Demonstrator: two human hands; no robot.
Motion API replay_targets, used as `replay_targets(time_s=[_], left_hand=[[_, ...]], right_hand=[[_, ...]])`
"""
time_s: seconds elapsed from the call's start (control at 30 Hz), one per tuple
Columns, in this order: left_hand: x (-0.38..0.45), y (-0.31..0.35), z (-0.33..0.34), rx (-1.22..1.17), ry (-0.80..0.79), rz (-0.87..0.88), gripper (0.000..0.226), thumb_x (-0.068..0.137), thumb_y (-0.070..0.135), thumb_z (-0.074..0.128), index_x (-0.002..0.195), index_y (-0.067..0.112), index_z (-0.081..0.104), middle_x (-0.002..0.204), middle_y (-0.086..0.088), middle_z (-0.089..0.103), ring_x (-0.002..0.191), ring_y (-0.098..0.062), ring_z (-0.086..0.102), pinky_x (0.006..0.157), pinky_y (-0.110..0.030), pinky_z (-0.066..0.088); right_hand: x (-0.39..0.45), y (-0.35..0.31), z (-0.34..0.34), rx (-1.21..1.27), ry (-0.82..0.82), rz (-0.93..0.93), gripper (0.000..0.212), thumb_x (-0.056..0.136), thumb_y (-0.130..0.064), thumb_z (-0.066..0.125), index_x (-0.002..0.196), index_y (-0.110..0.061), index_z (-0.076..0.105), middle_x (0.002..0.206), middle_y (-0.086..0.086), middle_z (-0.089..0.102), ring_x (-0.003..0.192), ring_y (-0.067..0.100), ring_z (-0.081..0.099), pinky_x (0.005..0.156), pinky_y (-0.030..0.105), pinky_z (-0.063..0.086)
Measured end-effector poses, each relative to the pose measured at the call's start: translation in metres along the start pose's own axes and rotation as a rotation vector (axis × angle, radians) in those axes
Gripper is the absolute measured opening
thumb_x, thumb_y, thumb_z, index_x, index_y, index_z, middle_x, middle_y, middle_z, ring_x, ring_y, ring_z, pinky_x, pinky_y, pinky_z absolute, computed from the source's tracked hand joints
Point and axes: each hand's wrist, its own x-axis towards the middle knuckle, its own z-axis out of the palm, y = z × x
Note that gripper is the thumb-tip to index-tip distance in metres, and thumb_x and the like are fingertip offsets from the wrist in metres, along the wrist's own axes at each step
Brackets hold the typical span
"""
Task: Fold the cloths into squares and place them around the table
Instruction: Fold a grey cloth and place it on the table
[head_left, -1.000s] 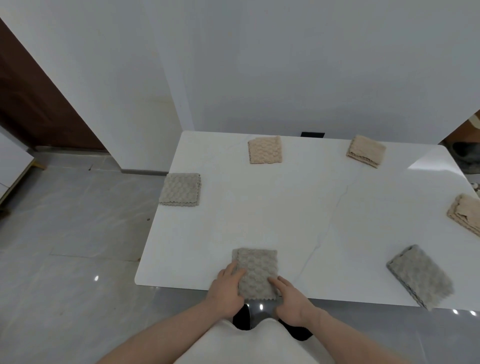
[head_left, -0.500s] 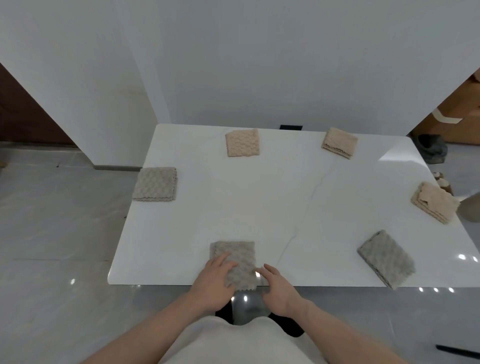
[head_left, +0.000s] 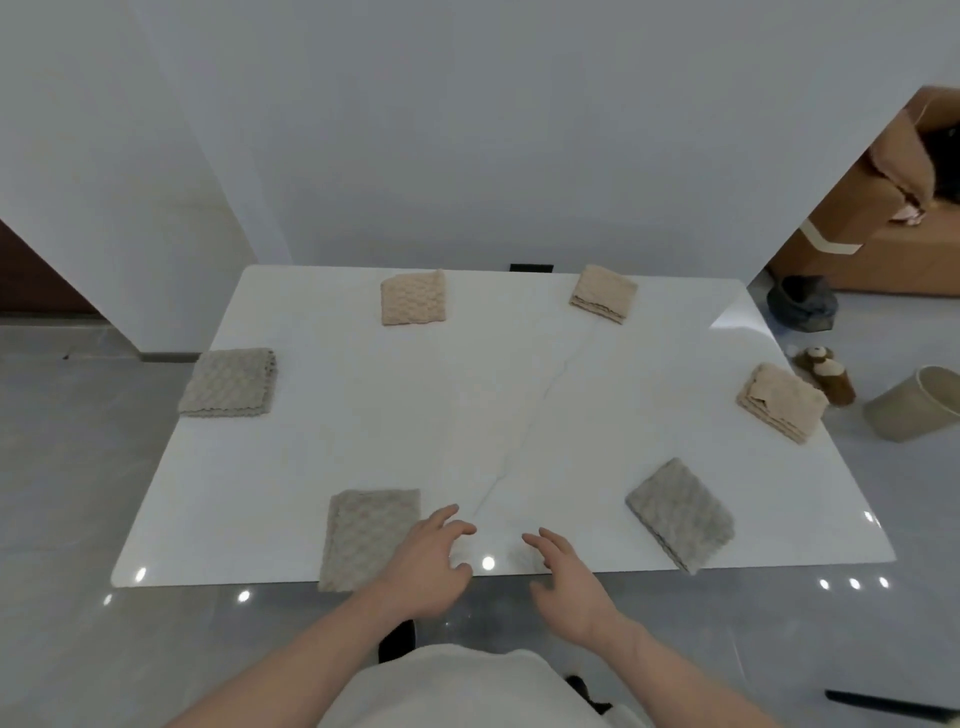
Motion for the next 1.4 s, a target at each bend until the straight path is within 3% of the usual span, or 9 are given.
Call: replay_targets(time_s=[0.27,0.37,0.47,0.7,0.97,1.17,1.4], left_hand=[[0.016,0.133,0.076,-0.09,-0.019,0.038,0.054,0.094,0.027,0.054,0.147,0.034,0.047,0.167,0.012,0.019,0.151,-0.016,0.023,0.112,-0.023,0.027],[0.014,0.158,0.095,-0.135,-0.032,0.012,0.055,0.093,0.026,0.054,0.147,0.033,0.048,0.167,0.012,0.019,0.151,-0.016,0.023,0.116,-0.025,0.028],[0.011,0.162,0.108,-0.131,-0.063,-0.021,0.055,0.092,0.028,0.056,0.147,0.033,0.048,0.167,0.011,0.02,0.151,-0.016,0.023,0.118,-0.026,0.026],[0.038,0.141,0.099,-0.088,-0.113,-0.085,0.055,0.091,0.03,0.056,0.145,0.034,0.049,0.166,0.012,0.023,0.149,-0.014,0.027,0.116,-0.025,0.028],[0.098,0.165,0.089,-0.061,-0.173,-0.091,0.057,0.092,0.025,0.056,0.149,0.026,0.047,0.167,0.004,0.022,0.151,-0.022,0.025,0.119,-0.029,0.026],[0.108,0.186,0.112,-0.139,-0.169,-0.115,0.056,0.093,0.028,0.055,0.149,0.029,0.047,0.166,0.005,0.022,0.15,-0.019,0.028,0.12,-0.03,0.026],[0.111,0.211,0.159,-0.289,-0.084,-0.297,0.057,0.089,0.03,0.055,0.146,0.03,0.049,0.162,0.009,0.026,0.146,-0.015,0.034,0.112,-0.025,0.034]], right_hand=[[-0.03,0.117,-0.068,0.001,0.032,0.045,0.065,0.09,-0.009,0.053,0.151,-0.026,0.039,0.163,-0.001,0.022,0.144,0.013,0.036,0.115,0.025,0.034],[-0.031,0.137,-0.086,0.005,0.033,0.027,0.065,0.088,-0.009,0.054,0.149,-0.027,0.041,0.161,-0.003,0.026,0.142,0.014,0.038,0.114,0.028,0.037],[-0.026,0.144,-0.101,0.028,0.038,0.014,0.064,0.09,-0.011,0.054,0.149,-0.029,0.042,0.16,-0.007,0.029,0.139,0.016,0.041,0.112,0.03,0.039],[-0.001,0.149,-0.13,0.058,0.092,0.046,0.06,0.091,-0.009,0.055,0.148,-0.023,0.042,0.152,-0.012,0.036,0.131,0.013,0.046,0.105,0.022,0.037],[0.022,0.175,-0.161,0.0,0.085,0.108,0.059,0.093,-0.017,0.057,0.15,-0.023,0.041,0.157,-0.002,0.035,0.138,0.019,0.044,0.113,0.031,0.037],[0.035,0.179,-0.181,-0.067,0.015,0.109,0.065,0.087,-0.02,0.058,0.15,-0.025,0.04,0.158,-0.004,0.032,0.138,0.021,0.043,0.11,0.031,0.039],[0.05,0.208,-0.223,-0.237,-0.151,-0.018,0.07,0.081,-0.012,0.058,0.148,-0.023,0.042,0.159,-0.002,0.024,0.142,0.019,0.038,0.113,0.023,0.034]])
